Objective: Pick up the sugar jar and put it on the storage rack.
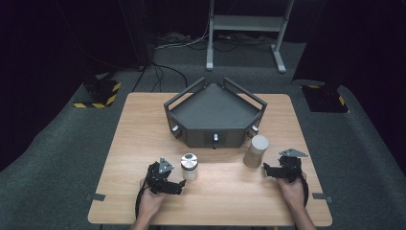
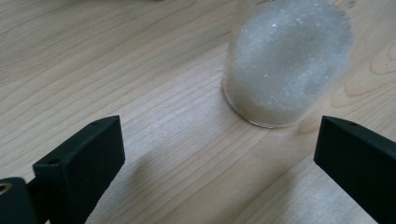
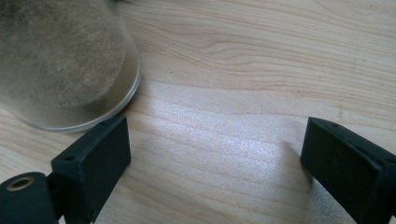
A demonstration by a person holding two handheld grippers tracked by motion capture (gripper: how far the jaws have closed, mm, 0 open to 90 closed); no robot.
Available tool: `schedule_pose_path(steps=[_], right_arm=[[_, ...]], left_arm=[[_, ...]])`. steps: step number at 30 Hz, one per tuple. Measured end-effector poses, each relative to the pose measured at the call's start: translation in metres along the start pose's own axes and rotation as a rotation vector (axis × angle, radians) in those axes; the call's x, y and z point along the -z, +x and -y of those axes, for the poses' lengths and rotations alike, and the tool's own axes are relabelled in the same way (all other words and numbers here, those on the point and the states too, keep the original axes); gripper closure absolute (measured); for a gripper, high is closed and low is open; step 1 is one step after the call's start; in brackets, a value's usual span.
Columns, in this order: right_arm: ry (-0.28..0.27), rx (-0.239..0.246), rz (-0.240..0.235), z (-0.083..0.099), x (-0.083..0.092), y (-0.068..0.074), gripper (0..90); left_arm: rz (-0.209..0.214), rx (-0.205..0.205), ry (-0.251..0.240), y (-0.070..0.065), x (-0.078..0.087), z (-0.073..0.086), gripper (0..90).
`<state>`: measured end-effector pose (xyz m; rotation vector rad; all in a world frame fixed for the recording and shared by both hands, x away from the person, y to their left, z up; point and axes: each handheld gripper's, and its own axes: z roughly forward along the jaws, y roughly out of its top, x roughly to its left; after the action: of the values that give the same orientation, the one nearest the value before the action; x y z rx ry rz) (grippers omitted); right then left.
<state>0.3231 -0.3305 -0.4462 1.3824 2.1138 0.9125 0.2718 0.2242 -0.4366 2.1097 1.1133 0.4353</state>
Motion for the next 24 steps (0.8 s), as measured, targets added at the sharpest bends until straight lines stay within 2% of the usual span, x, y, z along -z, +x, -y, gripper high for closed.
schedule_pose_path(steps=[8, 14, 24], right_arm=[[0.000, 0.000, 0.000, 0.000, 0.000, 0.000, 8.0], [0.000, -0.001, 0.000, 0.000, 0.000, 0.000, 8.0], [0.000, 0.000, 0.000, 0.000, 0.000, 0.000, 8.0]], left_arm=[[0.025, -0.018, 0.002, -0.007, -0.007, -0.003, 2.3], [0.040, -0.016, -0.009, -0.009, -0.010, -0.005, 3.0], [0.044, -0.017, -0.028, -0.014, -0.016, -0.010, 4.8]])
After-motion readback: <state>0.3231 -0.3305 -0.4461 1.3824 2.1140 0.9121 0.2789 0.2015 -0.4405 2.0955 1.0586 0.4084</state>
